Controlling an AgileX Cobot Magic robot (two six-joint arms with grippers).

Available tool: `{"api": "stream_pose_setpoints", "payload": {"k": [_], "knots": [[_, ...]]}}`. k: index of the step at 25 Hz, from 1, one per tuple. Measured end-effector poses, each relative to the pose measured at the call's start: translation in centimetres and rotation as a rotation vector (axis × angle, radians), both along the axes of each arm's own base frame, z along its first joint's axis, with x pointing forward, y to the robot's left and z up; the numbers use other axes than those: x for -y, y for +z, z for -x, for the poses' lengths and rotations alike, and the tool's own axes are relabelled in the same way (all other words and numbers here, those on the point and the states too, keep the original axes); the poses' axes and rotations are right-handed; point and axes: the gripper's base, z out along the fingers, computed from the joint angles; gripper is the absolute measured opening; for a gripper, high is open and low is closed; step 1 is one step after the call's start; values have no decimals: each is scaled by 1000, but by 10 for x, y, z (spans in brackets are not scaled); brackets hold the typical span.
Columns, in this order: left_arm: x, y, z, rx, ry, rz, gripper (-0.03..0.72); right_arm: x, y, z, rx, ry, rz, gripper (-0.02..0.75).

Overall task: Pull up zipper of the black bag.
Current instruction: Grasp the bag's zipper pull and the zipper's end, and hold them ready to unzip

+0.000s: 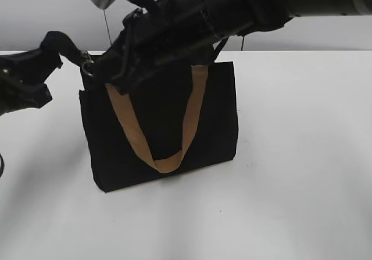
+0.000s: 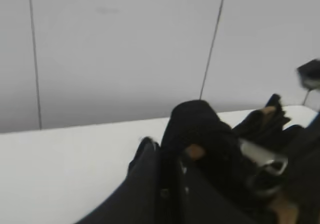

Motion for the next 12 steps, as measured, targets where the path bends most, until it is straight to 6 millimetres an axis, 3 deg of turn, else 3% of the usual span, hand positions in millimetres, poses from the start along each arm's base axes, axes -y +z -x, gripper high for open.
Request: {"api": "stream_pose_setpoints", "payload": {"k": [3, 12], "knots": [[-6, -9, -2, -108, 77, -2, 25, 2, 8, 1, 1, -12, -11, -1], [-12, -29, 1, -327, 137, -60, 24, 4, 6, 1, -20, -30, 13, -1]]}}
